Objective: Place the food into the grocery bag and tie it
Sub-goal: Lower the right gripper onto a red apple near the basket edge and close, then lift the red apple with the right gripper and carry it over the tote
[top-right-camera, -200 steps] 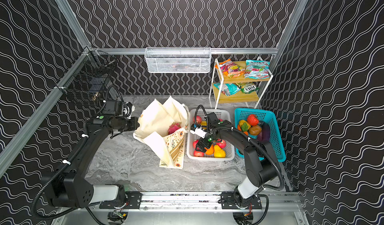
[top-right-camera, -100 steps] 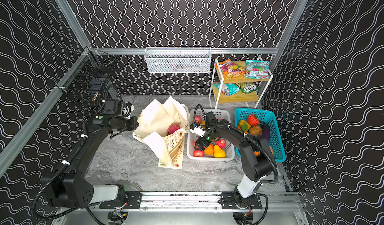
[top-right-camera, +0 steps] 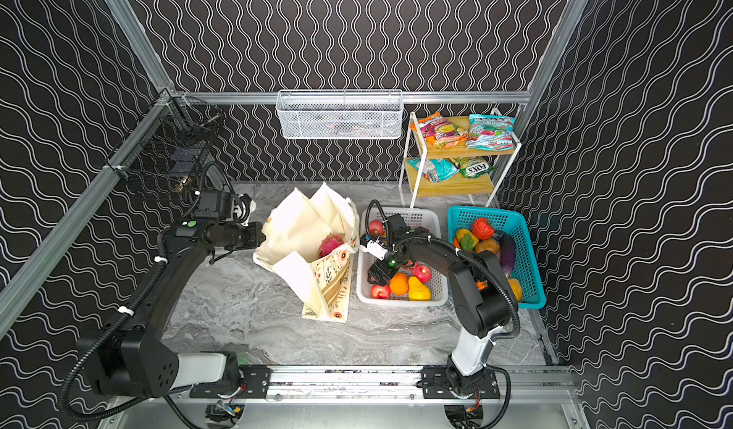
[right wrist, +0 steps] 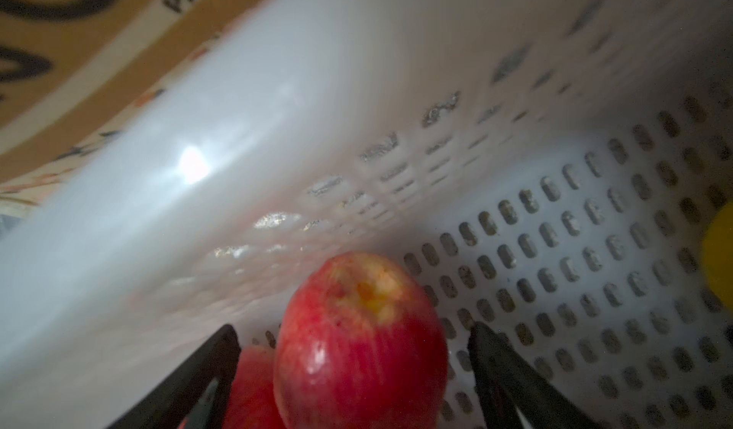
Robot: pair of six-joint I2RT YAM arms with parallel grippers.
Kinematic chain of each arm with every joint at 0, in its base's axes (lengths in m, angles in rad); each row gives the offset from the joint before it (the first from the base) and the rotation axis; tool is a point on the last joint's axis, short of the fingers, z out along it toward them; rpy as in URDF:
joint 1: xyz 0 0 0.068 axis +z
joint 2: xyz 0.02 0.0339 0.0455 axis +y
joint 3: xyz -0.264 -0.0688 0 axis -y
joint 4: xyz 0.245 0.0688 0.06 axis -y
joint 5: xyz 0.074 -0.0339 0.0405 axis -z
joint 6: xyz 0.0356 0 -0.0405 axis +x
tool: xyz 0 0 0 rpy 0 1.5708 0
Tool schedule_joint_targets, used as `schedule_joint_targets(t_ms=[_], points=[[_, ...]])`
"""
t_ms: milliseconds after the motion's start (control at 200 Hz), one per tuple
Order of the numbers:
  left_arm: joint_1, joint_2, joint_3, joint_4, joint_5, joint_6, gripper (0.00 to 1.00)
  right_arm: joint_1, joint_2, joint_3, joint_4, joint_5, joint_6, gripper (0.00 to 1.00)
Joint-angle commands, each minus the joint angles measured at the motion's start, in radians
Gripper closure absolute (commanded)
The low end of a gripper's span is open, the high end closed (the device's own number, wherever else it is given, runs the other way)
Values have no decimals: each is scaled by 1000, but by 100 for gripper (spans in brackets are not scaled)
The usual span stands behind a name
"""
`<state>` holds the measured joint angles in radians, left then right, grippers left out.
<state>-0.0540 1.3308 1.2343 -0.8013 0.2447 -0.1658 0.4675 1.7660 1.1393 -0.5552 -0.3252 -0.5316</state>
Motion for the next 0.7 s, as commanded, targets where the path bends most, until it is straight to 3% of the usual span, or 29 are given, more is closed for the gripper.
schedule_joint_targets(t_ms=[0, 531, 696], points=[[2, -7, -4, 15, 13, 4, 100, 2, 7, 4, 9, 20, 8, 12], [2, -20, -2, 14, 20, 5, 100, 2, -24, 8, 14, 10, 27, 45], [2, -31, -6, 8, 24, 3, 100, 1, -61, -4, 27, 6, 44, 49]])
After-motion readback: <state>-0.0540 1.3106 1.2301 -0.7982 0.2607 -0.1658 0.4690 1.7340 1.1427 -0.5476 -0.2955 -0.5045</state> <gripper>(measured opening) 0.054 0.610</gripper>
